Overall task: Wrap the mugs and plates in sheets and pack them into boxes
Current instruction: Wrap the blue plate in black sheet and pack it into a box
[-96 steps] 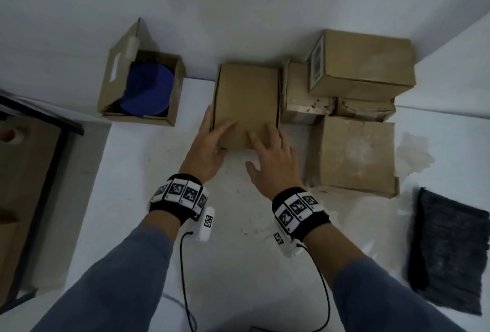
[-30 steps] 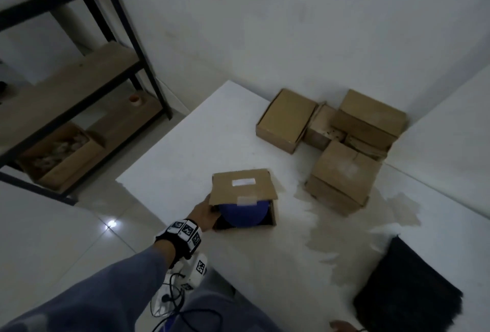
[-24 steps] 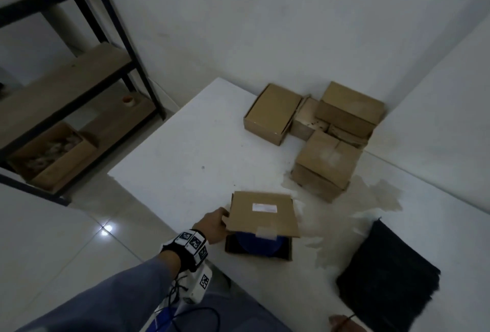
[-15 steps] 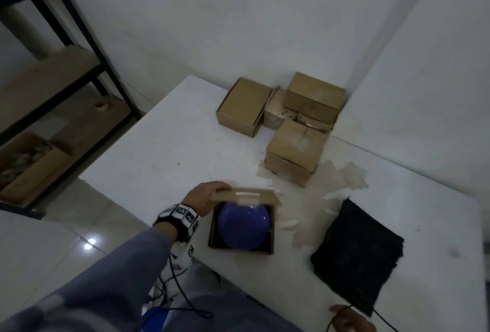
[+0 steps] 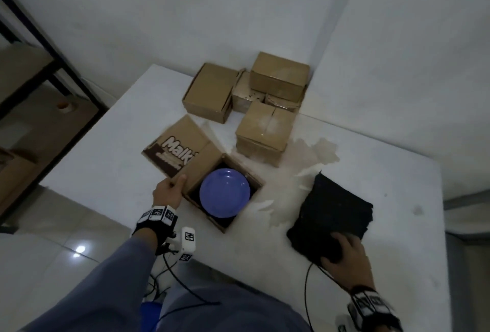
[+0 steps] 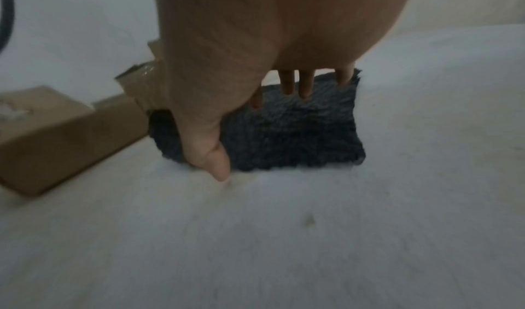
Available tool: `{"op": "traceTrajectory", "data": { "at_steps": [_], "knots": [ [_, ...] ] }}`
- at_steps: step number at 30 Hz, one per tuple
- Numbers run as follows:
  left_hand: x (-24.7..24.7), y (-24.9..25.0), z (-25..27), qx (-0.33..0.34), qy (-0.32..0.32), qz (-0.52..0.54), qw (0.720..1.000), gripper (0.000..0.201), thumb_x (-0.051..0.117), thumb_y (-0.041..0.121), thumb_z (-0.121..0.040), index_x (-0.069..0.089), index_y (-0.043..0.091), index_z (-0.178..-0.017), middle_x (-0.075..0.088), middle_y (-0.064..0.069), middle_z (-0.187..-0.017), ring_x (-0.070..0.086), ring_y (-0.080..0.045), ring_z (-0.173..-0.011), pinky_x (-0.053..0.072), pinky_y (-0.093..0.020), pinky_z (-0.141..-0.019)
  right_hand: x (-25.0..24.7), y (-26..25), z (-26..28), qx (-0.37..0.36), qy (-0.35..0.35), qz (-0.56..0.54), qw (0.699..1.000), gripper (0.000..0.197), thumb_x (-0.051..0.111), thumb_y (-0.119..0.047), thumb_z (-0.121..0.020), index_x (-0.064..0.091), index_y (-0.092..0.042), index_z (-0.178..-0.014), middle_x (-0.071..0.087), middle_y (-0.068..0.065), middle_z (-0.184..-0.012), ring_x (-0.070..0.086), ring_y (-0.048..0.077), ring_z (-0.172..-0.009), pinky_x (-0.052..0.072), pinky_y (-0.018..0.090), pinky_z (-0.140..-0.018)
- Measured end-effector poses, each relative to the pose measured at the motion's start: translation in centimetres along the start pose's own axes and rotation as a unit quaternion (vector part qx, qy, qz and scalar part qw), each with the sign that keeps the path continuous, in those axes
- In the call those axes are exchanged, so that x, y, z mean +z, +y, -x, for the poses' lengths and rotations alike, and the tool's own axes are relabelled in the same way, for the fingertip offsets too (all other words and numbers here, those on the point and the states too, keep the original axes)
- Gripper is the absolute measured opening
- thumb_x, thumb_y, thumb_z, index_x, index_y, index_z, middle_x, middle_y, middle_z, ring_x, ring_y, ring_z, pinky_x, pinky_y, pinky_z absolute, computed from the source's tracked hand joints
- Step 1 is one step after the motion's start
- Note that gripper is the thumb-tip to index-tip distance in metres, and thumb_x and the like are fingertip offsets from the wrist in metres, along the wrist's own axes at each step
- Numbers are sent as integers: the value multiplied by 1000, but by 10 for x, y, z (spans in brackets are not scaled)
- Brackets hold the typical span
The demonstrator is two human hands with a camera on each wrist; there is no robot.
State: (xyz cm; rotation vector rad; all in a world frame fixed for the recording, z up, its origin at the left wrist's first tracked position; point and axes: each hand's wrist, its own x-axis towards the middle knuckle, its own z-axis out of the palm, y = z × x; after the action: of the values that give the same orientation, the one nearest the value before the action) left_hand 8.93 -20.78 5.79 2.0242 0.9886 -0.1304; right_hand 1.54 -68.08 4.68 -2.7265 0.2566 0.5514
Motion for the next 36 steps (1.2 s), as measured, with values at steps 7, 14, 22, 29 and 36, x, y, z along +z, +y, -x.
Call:
{"op": "traceTrajectory", "data": {
  "at_steps": [7,14,22,29,36],
  "knots": [
    [-5,13,23,-39,103,38,993,49,79,41,-78,62,3,-105,65,-21,-111,59,-38,-107,44,-39,-87,29,-17,-7,-57,-1,126,990,89,71,-53,-69,37,-28,-147,30,12,-154,32,34,-138,35,49,-107],
    [5,25,43,-9,190,152,970,43,88,22,-68,51,9,-87,58,-8,-81,53,-24,-76,51,-41,-81,15,-33,-22,-63,97,2,993,19,76,-21,-78,75,-14,-96,63,7,-92,64,30,-80,48,32,-66],
    [-2,20,18,-53,180,188,964,44,87,46,-53,56,18,-66,66,-7,-68,67,-31,-66,60,-44,-69,-27,-135,-41,-240,194,-192,932,26,58,-14,-94,69,-2,-114,63,13,-117,58,24,-106,41,21,-94],
    [-7,39,21,66,136,149,977,13,73,27,-82,71,16,-87,71,2,-86,67,-16,-87,52,-27,-82,10,-261,-33,-449,77,17,890,33,51,-25,-85,74,-16,-106,54,16,-136,50,36,-124,40,46,-106],
    [-18,38,14,134,-86,203,966,45,76,25,-84,50,23,-121,58,7,-120,58,0,-108,48,-12,-84,53,-287,-37,-498,-37,203,842,15,69,-19,-75,78,-23,-87,57,15,-133,50,38,-124,30,55,-111]
  ]
}}
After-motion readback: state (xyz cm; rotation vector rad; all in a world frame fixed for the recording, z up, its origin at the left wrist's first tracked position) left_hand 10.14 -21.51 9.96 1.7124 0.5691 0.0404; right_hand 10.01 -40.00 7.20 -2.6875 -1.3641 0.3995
